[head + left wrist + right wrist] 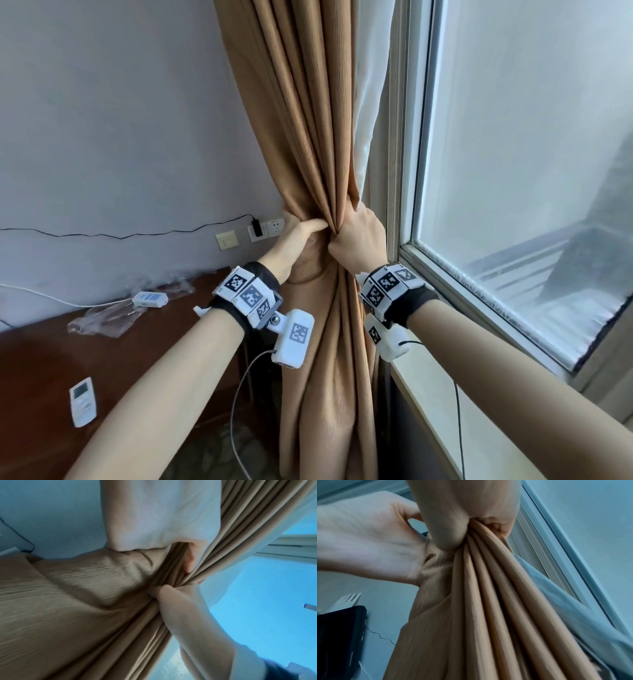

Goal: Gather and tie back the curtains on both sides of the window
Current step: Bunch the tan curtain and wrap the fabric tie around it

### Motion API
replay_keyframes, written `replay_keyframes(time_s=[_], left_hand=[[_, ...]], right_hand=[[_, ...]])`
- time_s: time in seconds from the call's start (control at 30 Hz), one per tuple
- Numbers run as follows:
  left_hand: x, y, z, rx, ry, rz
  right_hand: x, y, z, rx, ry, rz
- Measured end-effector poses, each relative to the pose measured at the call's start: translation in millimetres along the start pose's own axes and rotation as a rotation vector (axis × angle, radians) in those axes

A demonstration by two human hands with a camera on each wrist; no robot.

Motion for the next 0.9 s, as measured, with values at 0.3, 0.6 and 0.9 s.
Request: replay_keyframes(time_s=[0.3,0.6,0.9], left_hand=[[14.3,8.6,9.8,-0.012,-0.003,-0.118],[2.1,-10.0,13.7,-0.175,-0.06,0.235],[-12.2,-20.3,7.8,-0.182,-0.105,0.463]], right_hand=[[2.4,2.8,-6.1,-0.013,-0.01,-0.02],[11.8,35.4,-15.1,0.247,-0.221,-0.414],[28.8,21.1,-11.2,0.221,-0.297,-0.601]])
Point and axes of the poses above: each hand's wrist, its own x-axis away from the middle knuckle, its own y-axis out of the palm, z = x × y, the point moved 9 cm from there along -x, towards the middle knuckle, and after that the axes turned 14 degrees about -x, right-handed, at the moved point
